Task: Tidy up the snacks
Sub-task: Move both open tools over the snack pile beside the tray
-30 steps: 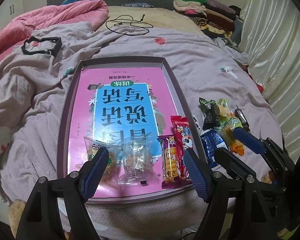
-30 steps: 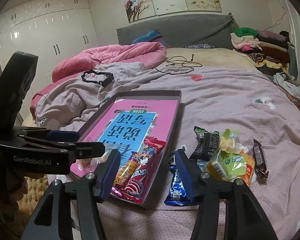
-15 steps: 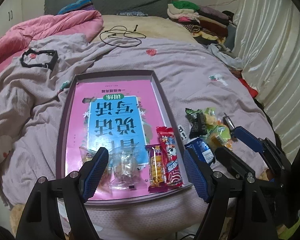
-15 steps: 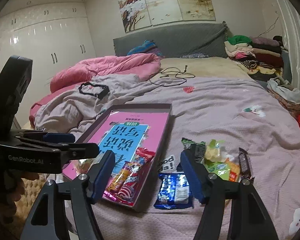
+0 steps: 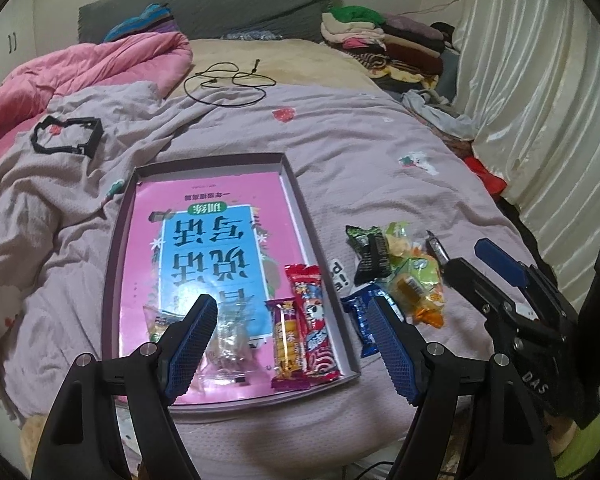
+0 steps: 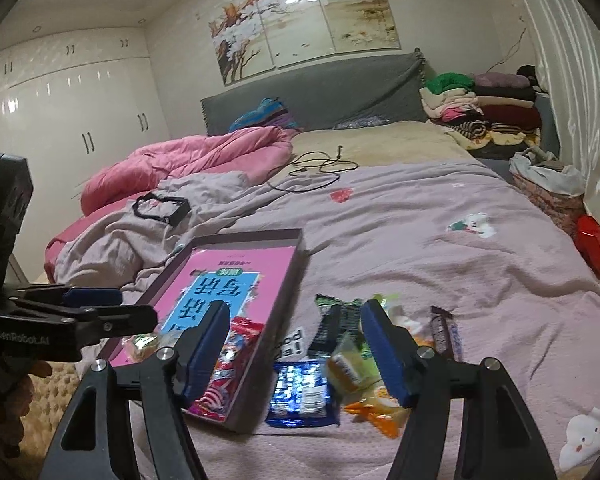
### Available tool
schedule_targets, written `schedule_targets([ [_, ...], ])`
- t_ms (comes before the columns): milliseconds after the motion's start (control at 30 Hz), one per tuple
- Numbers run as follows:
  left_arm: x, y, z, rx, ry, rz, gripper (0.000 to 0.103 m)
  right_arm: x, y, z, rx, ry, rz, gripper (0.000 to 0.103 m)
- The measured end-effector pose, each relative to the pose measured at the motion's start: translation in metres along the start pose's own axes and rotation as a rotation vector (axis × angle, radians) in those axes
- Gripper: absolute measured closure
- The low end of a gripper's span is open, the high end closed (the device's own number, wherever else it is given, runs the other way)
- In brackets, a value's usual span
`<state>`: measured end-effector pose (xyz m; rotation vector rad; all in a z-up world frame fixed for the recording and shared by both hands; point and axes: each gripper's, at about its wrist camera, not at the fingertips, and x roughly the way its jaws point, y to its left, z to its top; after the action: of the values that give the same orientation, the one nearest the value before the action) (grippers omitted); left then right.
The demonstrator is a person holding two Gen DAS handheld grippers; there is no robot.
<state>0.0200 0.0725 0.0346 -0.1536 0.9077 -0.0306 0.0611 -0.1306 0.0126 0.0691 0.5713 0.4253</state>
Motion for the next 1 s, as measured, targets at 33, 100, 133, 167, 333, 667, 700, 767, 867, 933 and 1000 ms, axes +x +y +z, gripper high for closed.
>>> schedule_targets([
  [33,0.0,-0.002,0.001,0.003,-0.001,-0.002,0.024,-0.001,-0.003,0.0,0.005,-0.002,-0.008,0.035],
  [100,-0.001,-0.006,0.002,0.009,-0.004,-0.006,0.024,-0.003,-0.011,0.001,0.017,-0.007,-0.022,0.035],
  [133,-0.001,-0.008,0.002,0.011,-0.004,-0.008,0.024,-0.004,-0.013,0.002,0.021,-0.01,-0.026,0.035],
  [167,-0.001,-0.01,0.003,0.013,-0.005,-0.013,0.024,-0.005,-0.016,0.003,0.025,-0.012,-0.031,0.035],
  [333,0.004,-0.021,0.008,0.028,0.003,-0.02,0.024,-0.009,-0.031,0.006,0.041,-0.028,-0.058,0.035],
  [667,0.013,-0.049,0.021,0.044,0.014,-0.072,0.024,-0.018,-0.074,0.01,0.118,-0.055,-0.117,0.035],
  [700,0.014,-0.052,0.023,0.047,0.013,-0.073,0.024,-0.019,-0.078,0.01,0.124,-0.055,-0.123,0.035],
  [767,0.017,-0.058,0.026,0.051,0.017,-0.078,0.024,-0.02,-0.086,0.01,0.134,-0.054,-0.128,0.035],
  [867,0.024,-0.066,0.029,0.055,0.039,-0.095,0.024,-0.02,-0.095,0.01,0.156,-0.048,-0.127,0.033],
  [933,0.031,-0.072,0.029,0.06,0.056,-0.104,0.024,-0.019,-0.1,0.009,0.168,-0.044,-0.133,0.032],
  [1000,0.038,-0.077,0.028,0.065,0.074,-0.108,0.024,-0.017,-0.105,0.008,0.173,-0.038,-0.132,0.032],
])
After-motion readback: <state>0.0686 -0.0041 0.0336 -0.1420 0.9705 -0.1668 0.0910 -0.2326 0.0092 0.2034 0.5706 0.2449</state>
